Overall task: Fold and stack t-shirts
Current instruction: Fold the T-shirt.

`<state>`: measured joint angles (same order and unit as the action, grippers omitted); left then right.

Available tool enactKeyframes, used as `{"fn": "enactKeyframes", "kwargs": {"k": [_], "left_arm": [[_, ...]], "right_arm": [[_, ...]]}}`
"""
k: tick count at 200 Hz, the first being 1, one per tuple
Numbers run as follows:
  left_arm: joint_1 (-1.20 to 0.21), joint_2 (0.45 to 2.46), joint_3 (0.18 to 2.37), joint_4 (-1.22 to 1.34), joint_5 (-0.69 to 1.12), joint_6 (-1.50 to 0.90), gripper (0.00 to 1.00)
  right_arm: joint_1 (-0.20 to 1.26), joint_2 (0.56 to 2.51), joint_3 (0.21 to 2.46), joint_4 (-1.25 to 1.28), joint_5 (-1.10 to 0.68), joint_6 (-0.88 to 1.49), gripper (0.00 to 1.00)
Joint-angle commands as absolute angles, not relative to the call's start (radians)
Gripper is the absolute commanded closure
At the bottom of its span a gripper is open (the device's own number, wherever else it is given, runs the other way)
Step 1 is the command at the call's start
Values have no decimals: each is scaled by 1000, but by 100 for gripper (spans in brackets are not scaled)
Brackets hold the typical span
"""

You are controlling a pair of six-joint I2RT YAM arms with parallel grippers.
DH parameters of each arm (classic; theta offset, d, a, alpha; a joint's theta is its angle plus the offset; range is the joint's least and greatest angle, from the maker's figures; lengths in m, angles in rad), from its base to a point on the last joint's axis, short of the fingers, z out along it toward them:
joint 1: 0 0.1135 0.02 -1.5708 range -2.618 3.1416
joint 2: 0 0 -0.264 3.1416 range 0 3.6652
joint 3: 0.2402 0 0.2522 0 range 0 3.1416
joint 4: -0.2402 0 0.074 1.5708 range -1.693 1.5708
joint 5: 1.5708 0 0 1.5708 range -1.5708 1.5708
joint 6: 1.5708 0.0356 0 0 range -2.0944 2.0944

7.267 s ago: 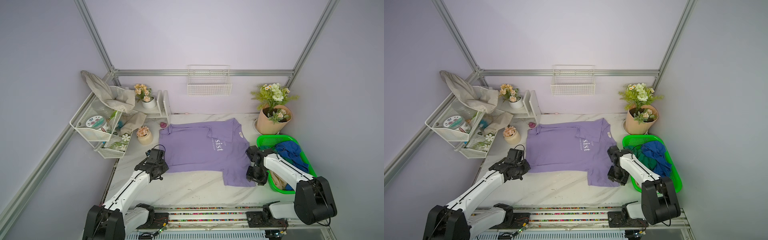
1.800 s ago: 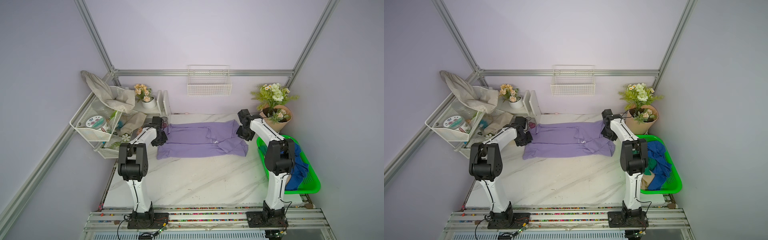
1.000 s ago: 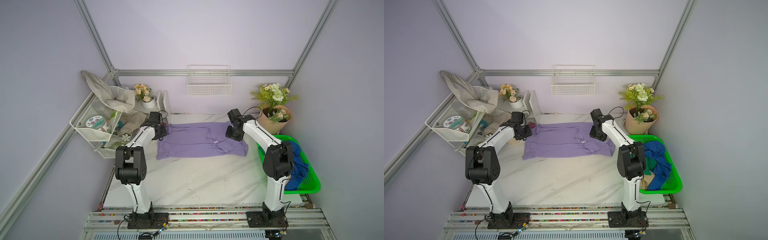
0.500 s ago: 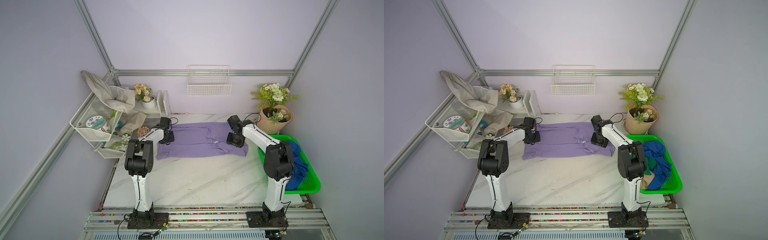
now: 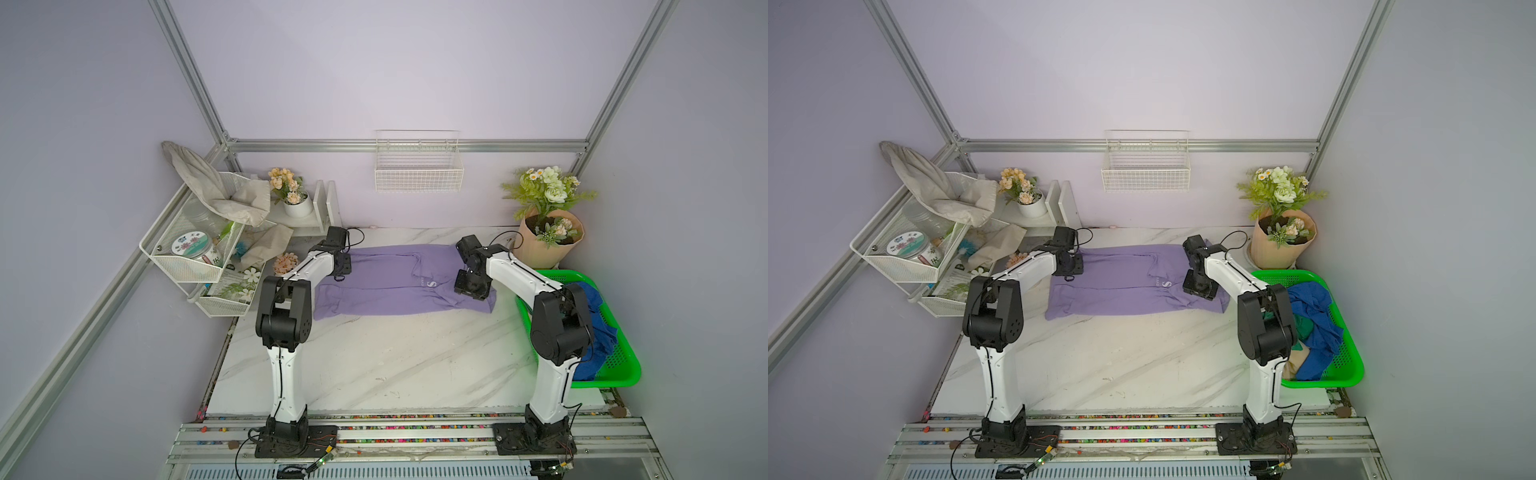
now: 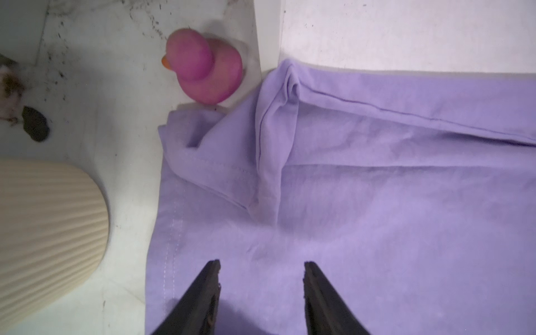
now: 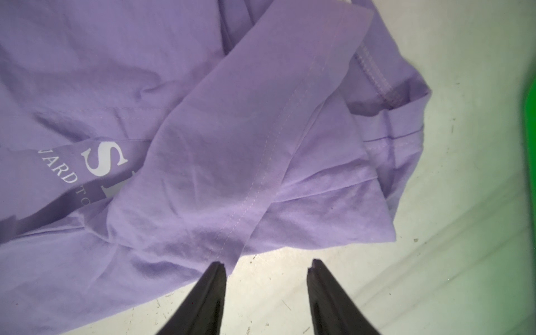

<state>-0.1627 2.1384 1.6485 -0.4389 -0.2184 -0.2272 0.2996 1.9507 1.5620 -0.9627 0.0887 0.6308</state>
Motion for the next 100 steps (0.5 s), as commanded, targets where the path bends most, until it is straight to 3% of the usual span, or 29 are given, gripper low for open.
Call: {"fn": "enactKeyframes", "kwargs": {"k": [1,46,56,70,100], "left_arm": [[-174,2210,1784,-448,-265,-172,50],[-175,2289,1874,-458,-270,-167,52],[-175,2298,1885,-462,-277,-157,68],[-175,2309,1900,-476,-299,-150,100],[-173,2295,1907,-490,-336,-138,100]], "right_arm": [[306,1895,1539,-940,92,638,48],[304,1866,1521,-940,109,634,47],[303,1861,1512,-940,110,635,48],[301,1855,1500,-943,113,639,48],[299,1839,1463,-943,110,646,50]]}}
